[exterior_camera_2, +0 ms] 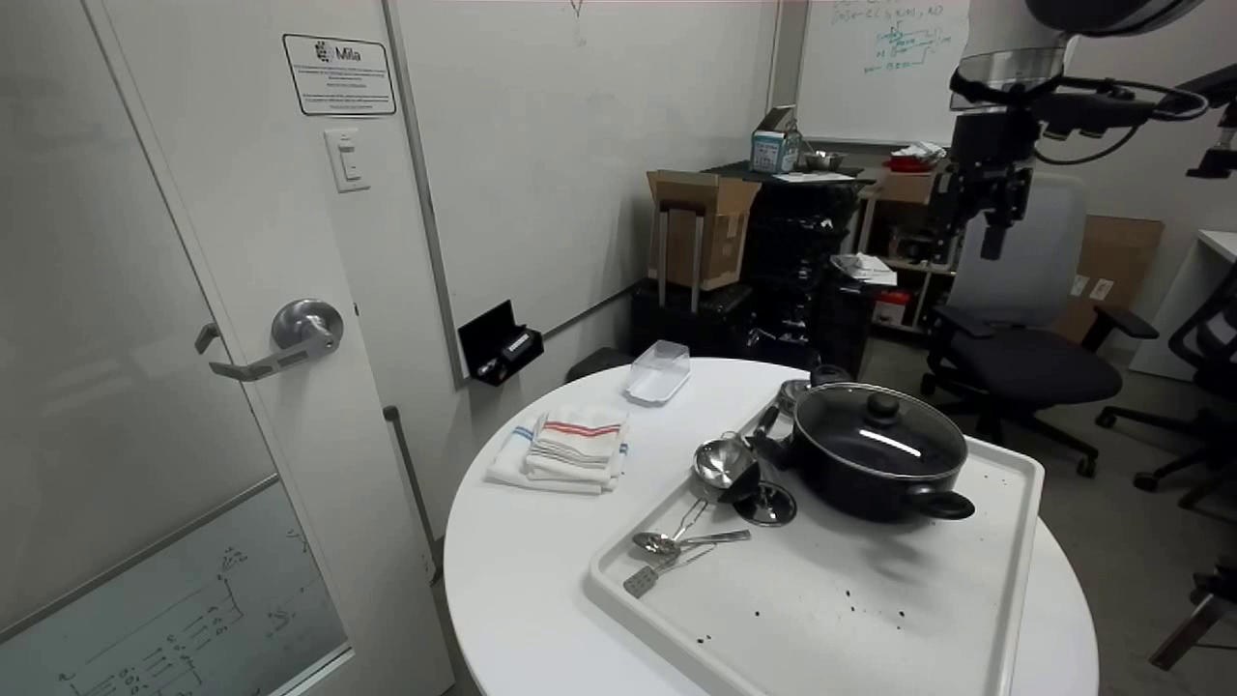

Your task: Remove the lid from the pot

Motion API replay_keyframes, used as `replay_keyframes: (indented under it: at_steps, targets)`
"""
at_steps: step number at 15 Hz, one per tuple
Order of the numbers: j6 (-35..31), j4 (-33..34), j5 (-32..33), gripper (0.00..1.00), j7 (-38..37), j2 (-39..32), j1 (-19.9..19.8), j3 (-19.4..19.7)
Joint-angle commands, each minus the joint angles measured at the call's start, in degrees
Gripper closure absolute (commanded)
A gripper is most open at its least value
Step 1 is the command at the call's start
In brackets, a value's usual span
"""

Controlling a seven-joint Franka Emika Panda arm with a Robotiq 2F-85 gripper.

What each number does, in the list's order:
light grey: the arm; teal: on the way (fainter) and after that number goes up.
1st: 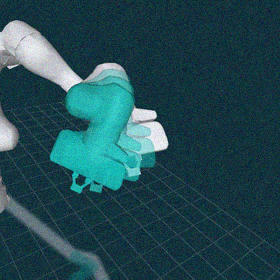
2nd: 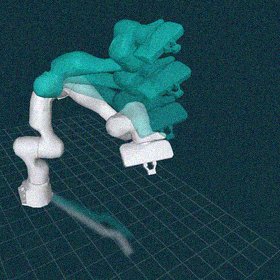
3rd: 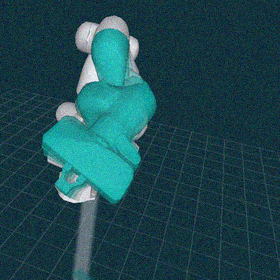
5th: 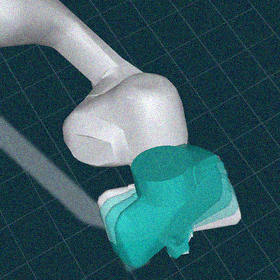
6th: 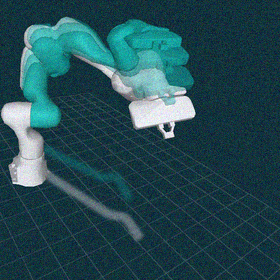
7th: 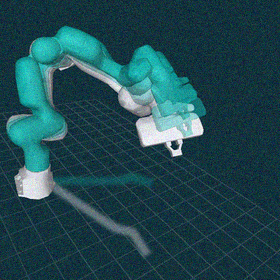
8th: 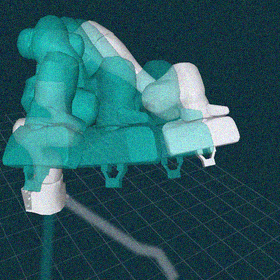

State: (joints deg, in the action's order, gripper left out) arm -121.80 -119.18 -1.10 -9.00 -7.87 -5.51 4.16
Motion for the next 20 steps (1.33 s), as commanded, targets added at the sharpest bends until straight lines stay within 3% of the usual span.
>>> replay_keyframes:
  at_steps: [1,12,20]
  targets:
    - [-2.92,4.48,-0.39,0.00,-0.19,-6.79,-0.03,0.79]
    - [-10.94,7.73,-2.26,0.00,-1.13,-19.83,-1.34,2.41]
    - [-22.27,7.09,-3.33,0.00,-0.95,-26.09,-1.66,2.36]
